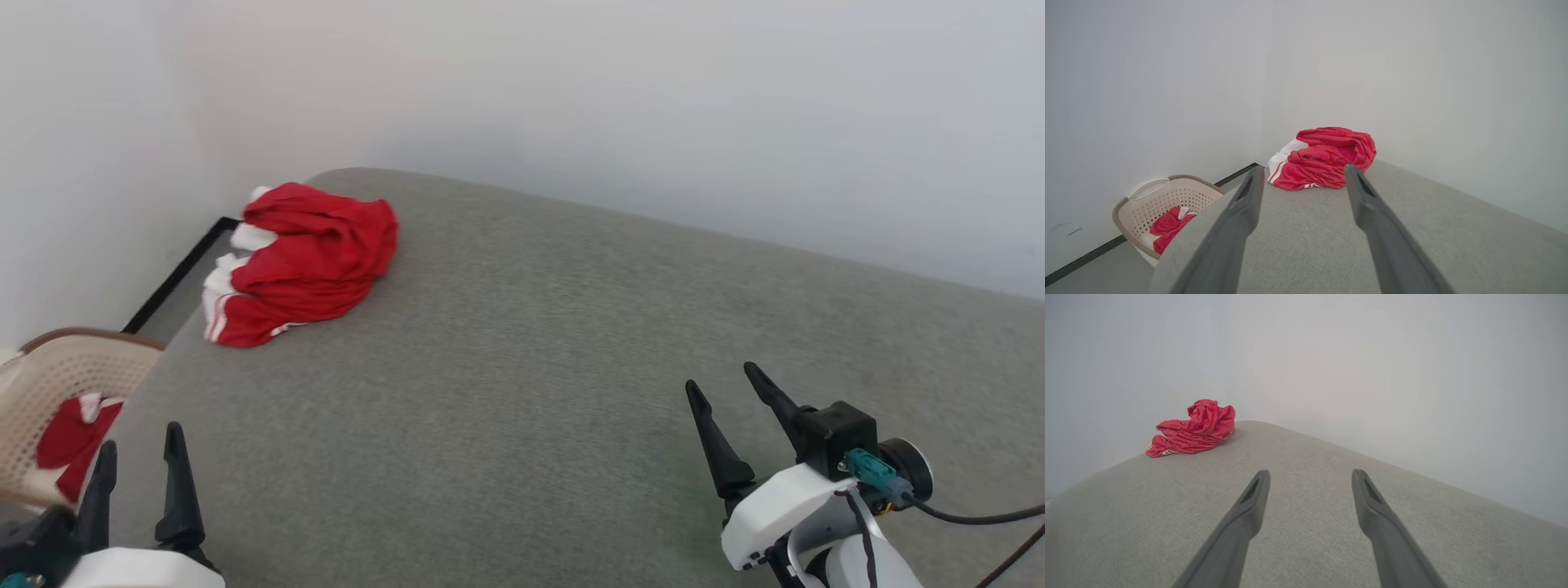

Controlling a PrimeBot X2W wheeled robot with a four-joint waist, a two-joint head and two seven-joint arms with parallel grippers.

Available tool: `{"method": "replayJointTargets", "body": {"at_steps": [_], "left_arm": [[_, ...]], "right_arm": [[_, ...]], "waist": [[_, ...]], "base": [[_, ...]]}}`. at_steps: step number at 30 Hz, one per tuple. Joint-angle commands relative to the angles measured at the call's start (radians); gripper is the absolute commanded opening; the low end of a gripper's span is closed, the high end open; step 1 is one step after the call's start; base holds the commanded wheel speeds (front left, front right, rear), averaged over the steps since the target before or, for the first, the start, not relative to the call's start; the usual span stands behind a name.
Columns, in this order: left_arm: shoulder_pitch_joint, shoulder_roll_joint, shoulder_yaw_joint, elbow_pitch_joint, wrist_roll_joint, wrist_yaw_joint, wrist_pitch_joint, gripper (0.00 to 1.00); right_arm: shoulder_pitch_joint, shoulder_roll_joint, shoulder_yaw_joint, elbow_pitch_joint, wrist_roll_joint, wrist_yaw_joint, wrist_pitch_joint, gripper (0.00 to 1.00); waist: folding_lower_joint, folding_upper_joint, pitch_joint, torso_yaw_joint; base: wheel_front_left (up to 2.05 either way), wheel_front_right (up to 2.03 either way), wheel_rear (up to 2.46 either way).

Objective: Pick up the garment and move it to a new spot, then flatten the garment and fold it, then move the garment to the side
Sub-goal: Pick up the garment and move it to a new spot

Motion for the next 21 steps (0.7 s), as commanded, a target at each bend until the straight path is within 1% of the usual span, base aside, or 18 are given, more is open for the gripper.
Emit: {"method": "replayJointTargets", "body": {"at_steps": [1, 6, 11, 16, 21], "left_arm": [[0.009, 0.002, 0.005, -0.005, -0.008, 0.005, 0.001, 1.00], [0.019, 0.002, 0.003, -0.014, -0.015, 0.010, 0.010, 1.00], [0.021, 0.003, 0.009, -0.020, -0.026, 0.018, 0.017, 1.00], [0.007, -0.005, 0.016, -0.016, -0.044, 0.022, 0.025, 1.00], [-0.033, -0.007, 0.017, 0.001, -0.061, 0.026, 0.036, 1.00]], "right_arm": [[-0.011, -0.001, 0.001, 0.001, 0.006, 0.000, -0.004, 1.00], [-0.013, 0.003, 0.003, 0.006, 0.006, 0.000, -0.005, 1.00], [-0.014, 0.007, 0.001, 0.010, 0.001, 0.000, -0.005, 1.00], [-0.018, 0.009, -0.009, 0.012, -0.002, 0.000, -0.001, 1.00], [-0.018, 0.010, -0.024, 0.010, -0.006, 0.000, 0.000, 1.00]], "waist": [[-0.0001, 0.0000, -0.005, 0.028], [-0.0001, 0.0000, -0.005, 0.067], [-0.0001, 0.0000, -0.002, 0.084], [-0.0001, 0.0000, 0.011, 0.086], [-0.0001, 0.0000, 0.027, 0.070]], "base": [[0.00, 0.00, 0.00], [0.00, 0.00, 0.00], [0.00, 0.00, 0.00], [0.00, 0.00, 0.00], [0.00, 0.00, 0.00]]}}
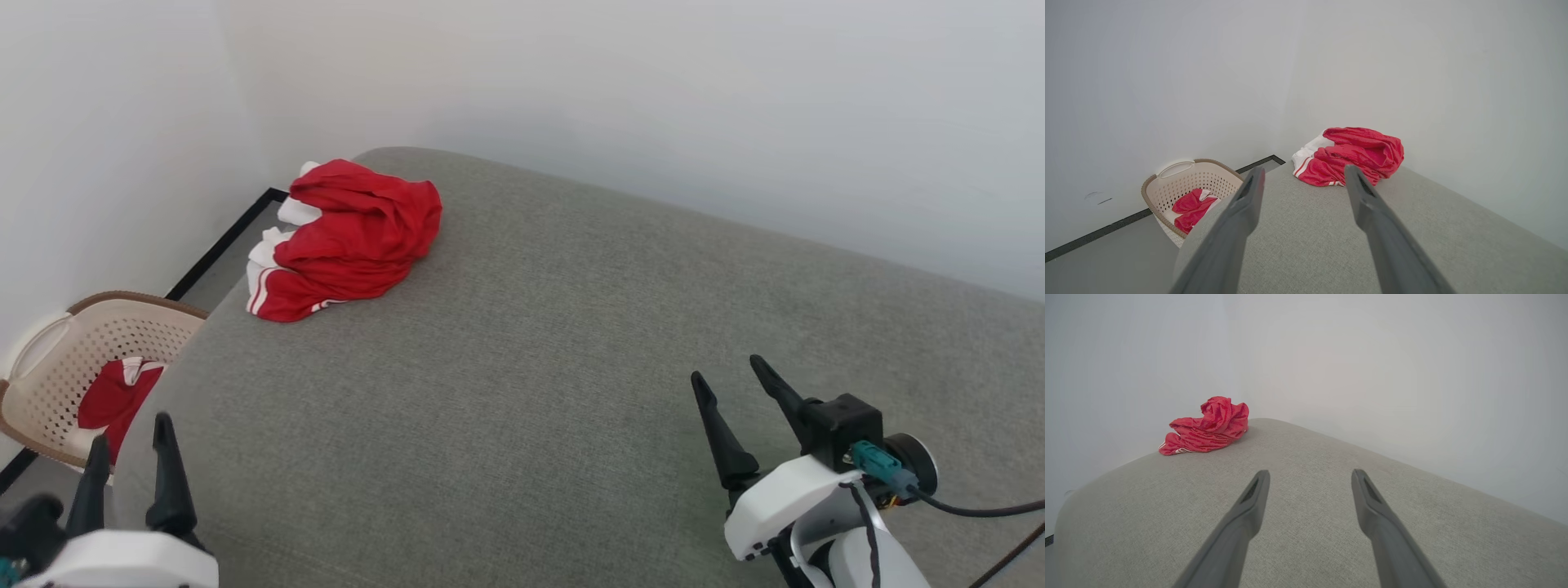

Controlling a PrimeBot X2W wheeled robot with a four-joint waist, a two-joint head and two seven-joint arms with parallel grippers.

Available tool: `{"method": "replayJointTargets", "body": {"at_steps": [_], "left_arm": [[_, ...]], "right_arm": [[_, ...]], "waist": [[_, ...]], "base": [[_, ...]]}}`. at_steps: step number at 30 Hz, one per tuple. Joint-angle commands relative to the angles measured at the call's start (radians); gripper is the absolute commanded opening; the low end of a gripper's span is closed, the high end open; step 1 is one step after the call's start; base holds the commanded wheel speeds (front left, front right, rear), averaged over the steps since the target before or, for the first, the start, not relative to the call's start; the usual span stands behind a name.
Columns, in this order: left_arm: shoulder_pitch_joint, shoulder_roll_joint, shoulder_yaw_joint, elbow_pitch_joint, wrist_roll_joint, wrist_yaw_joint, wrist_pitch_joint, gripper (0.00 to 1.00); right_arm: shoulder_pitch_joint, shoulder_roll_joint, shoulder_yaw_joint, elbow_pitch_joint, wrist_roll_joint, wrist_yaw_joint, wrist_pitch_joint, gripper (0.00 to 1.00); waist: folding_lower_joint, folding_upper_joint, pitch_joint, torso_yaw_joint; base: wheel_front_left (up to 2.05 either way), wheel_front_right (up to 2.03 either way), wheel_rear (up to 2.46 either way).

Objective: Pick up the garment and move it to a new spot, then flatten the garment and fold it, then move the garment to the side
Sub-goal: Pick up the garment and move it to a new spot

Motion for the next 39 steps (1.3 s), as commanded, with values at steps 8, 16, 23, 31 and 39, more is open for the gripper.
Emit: {"method": "replayJointTargets", "body": {"at_steps": [8, 16, 23, 31, 39], "left_arm": [[-0.130, 0.035, -0.007, 0.044, -0.018, -0.023, 0.021, 1.00], [-0.324, 0.096, -0.019, 0.182, -0.034, -0.066, 0.046, 1.00], [-0.497, 0.143, -0.028, 0.345, -0.049, -0.103, 0.052, 1.00], [-0.732, 0.217, -0.052, 0.597, -0.088, -0.137, 0.090, 1.00], [-0.924, 0.269, -0.108, 0.830, -0.111, -0.148, 0.167, 1.00]], "right_arm": [[-0.008, 0.008, -0.029, -0.017, -0.014, 0.000, 0.000, 1.00], [-0.049, 0.011, -0.038, -0.042, -0.037, 0.000, 0.017, 1.00], [-0.089, 0.003, -0.049, -0.068, -0.060, 0.000, 0.031, 1.00], [-0.141, -0.015, -0.051, -0.126, -0.094, 0.000, 0.055, 1.00], [-0.181, -0.029, -0.045, -0.189, -0.116, 0.000, 0.088, 1.00]], "waist": [[-0.0001, -0.0001, 0.042, -0.041], [-0.0001, -0.0001, 0.118, -0.093], [-0.0001, -0.0001, 0.202, -0.136], [-0.0001, -0.0001, 0.328, -0.187], [-0.0001, -0.0001, 0.430, -0.225]], "base": [[0.00, 0.00, 0.00], [0.00, 0.00, 0.00], [0.00, 0.00, 0.00], [0.00, 0.00, 0.00], [0.00, 0.00, 0.00]]}}
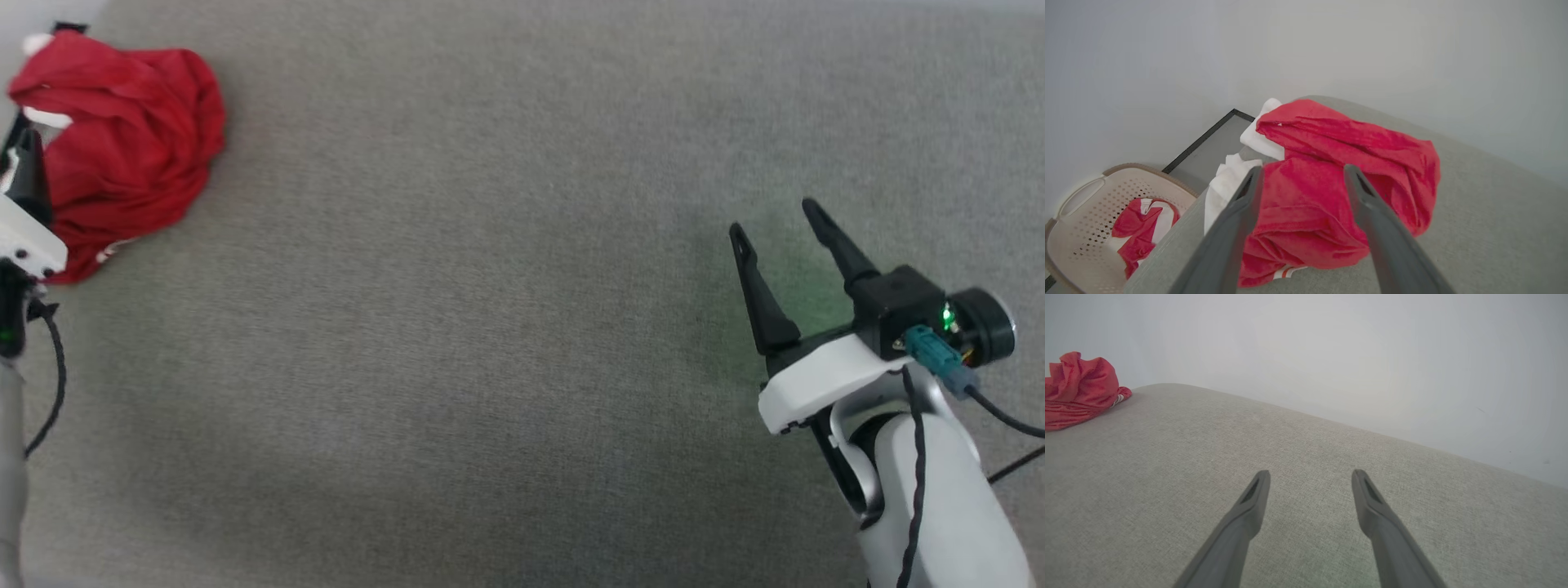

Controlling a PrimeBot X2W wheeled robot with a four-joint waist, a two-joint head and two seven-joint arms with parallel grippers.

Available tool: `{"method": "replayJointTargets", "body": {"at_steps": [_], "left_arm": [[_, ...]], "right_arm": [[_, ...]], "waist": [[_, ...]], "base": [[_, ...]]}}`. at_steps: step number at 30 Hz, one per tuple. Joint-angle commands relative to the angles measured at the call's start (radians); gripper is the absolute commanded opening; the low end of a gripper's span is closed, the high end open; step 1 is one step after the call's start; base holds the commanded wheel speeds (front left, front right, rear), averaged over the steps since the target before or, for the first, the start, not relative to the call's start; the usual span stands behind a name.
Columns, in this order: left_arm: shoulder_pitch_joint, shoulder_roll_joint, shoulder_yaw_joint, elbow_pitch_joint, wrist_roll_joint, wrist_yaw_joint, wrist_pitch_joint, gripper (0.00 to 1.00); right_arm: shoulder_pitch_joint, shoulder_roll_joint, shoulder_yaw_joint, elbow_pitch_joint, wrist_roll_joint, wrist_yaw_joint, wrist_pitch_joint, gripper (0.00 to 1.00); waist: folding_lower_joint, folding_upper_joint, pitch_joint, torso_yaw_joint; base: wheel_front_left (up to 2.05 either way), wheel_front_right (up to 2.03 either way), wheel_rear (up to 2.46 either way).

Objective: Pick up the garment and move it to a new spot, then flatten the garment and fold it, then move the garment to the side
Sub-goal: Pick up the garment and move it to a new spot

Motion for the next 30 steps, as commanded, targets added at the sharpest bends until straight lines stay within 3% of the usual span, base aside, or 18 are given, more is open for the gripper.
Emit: {"method": "replayJointTargets", "body": {"at_steps": [1, 13, 20, 26, 27, 28, 29, 30], "left_arm": [[-0.037, 0.011, -0.013, 0.037, -0.003, -0.005, 0.021, 1.00], [-0.213, 0.044, -0.068, 0.253, -0.066, -0.005, 0.252, 1.00], [-0.217, 0.007, -0.115, 0.333, -0.079, -0.005, 0.449, 1.00], [-0.200, -0.023, -0.139, 0.354, -0.083, -0.005, 0.505, 1.00], [-0.198, -0.028, -0.139, 0.356, -0.088, -0.005, 0.511, 0.91], [-0.201, -0.028, -0.141, 0.350, -0.091, -0.005, 0.492, 0.33], [-0.205, -0.025, -0.140, 0.347, -0.095, -0.005, 0.490, 0.00], [-0.208, -0.021, -0.143, 0.346, -0.097, -0.005, 0.492, 0.00]], "right_arm": [[-0.018, -0.006, 0.006, -0.018, -0.004, 0.000, 0.008, 1.00], [-0.031, -0.016, 0.019, -0.116, -0.024, 0.000, 0.068, 1.00], [-0.016, -0.017, 0.008, -0.171, -0.031, 0.000, 0.100, 1.00], [-0.017, -0.015, 0.008, -0.186, -0.034, 0.000, 0.111, 1.00], [-0.018, -0.014, 0.006, -0.188, -0.033, 0.000, 0.111, 1.00], [-0.017, -0.012, 0.006, -0.190, -0.035, 0.000, 0.113, 1.00], [-0.017, -0.011, 0.006, -0.189, -0.036, 0.000, 0.114, 1.00], [-0.015, -0.010, 0.004, -0.187, -0.036, 0.000, 0.114, 1.00]], "waist": [[0.0000, 0.0000, 0.046, -0.026], [0.0000, 0.0000, 0.161, -0.073], [0.0000, 0.0000, 0.208, -0.081], [0.0000, 0.0000, 0.222, -0.080], [0.0000, 0.0000, 0.223, -0.078], [0.0000, 0.0000, 0.223, -0.076], [0.0000, 0.0000, 0.222, -0.074], [0.0000, 0.0000, 0.219, -0.071]], "base": [[0.00, 0.00, 0.00], [0.00, 0.00, 0.00], [0.00, 0.00, 0.00], [0.00, 0.00, 0.00], [0.00, 0.00, 0.00], [0.00, 0.00, 0.00], [0.00, 0.00, 0.00], [0.00, 0.00, 0.00]]}}
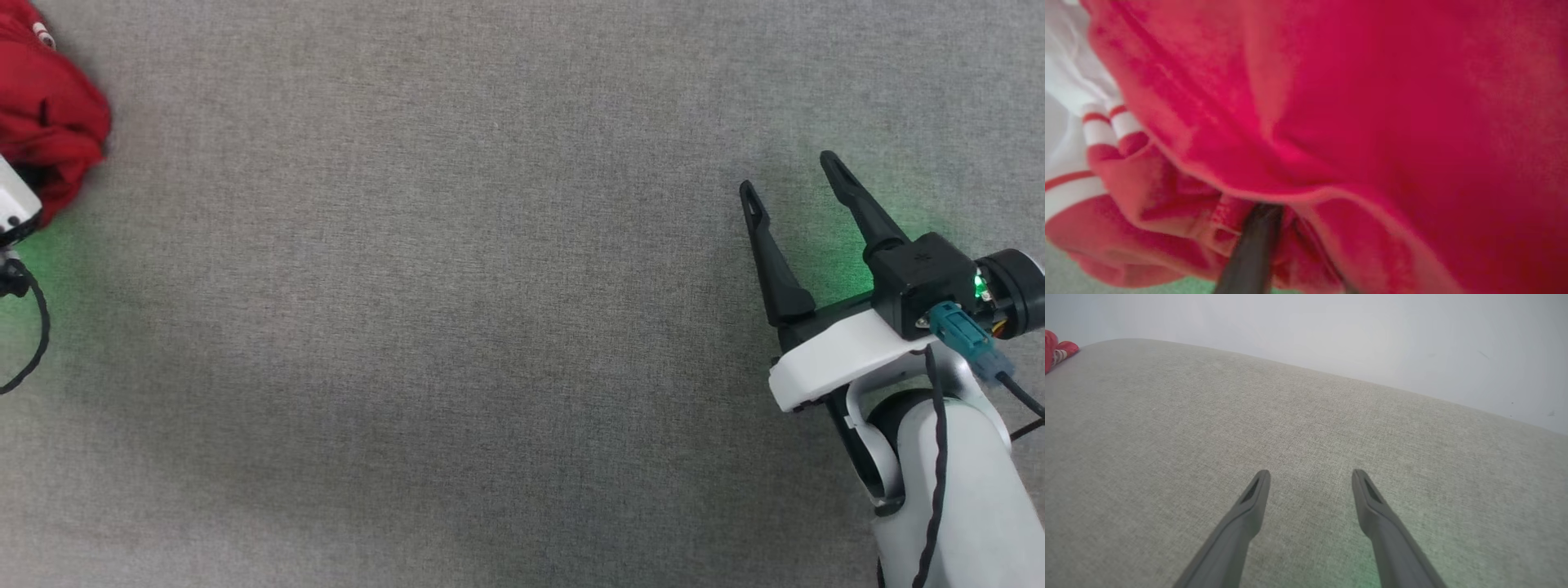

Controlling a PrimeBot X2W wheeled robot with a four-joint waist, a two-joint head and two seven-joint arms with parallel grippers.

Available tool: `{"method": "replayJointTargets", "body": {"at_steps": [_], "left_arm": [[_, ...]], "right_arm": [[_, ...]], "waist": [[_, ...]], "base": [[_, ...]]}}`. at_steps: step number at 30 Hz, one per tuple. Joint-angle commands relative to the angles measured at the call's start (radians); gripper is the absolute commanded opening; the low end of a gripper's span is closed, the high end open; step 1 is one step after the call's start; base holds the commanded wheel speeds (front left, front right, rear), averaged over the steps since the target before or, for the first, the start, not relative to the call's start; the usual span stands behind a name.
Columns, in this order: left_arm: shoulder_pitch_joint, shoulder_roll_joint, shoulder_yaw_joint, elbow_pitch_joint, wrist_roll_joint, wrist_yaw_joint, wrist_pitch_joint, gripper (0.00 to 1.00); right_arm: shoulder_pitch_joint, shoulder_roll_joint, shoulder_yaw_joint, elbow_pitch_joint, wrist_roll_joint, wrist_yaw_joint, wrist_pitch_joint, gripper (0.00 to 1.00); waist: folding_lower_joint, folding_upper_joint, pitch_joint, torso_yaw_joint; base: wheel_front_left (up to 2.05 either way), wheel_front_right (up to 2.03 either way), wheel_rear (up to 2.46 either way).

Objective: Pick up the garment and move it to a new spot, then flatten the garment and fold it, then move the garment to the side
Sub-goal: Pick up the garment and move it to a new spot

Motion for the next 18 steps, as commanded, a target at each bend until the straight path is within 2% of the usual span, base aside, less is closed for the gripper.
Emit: {"method": "replayJointTargets", "body": {"at_steps": [1, 9, 18], "left_arm": [[0.060, -0.055, -0.023, 0.037, 0.001, -0.002, 0.025, 0.00], [0.001, 0.012, -0.053, -0.035, 0.014, -0.002, -0.061, 0.00], [-0.030, 0.068, -0.153, -0.159, 0.030, -0.002, -0.141, 0.00]], "right_arm": [[0.007, 0.001, -0.004, -0.002, -0.004, 0.000, 0.000, 1.00], [0.014, 0.005, -0.015, 0.035, 0.021, 0.000, -0.028, 1.00], [0.032, 0.020, -0.017, 0.095, 0.048, 0.000, -0.067, 1.00]], "waist": [[0.0000, -0.0001, -0.007, 0.006], [0.0000, -0.0001, -0.088, 0.038], [0.0000, -0.0001, -0.218, 0.072]], "base": [[0.00, 0.00, 0.00], [0.00, 0.00, 0.00], [0.00, 0.00, 0.00]]}}
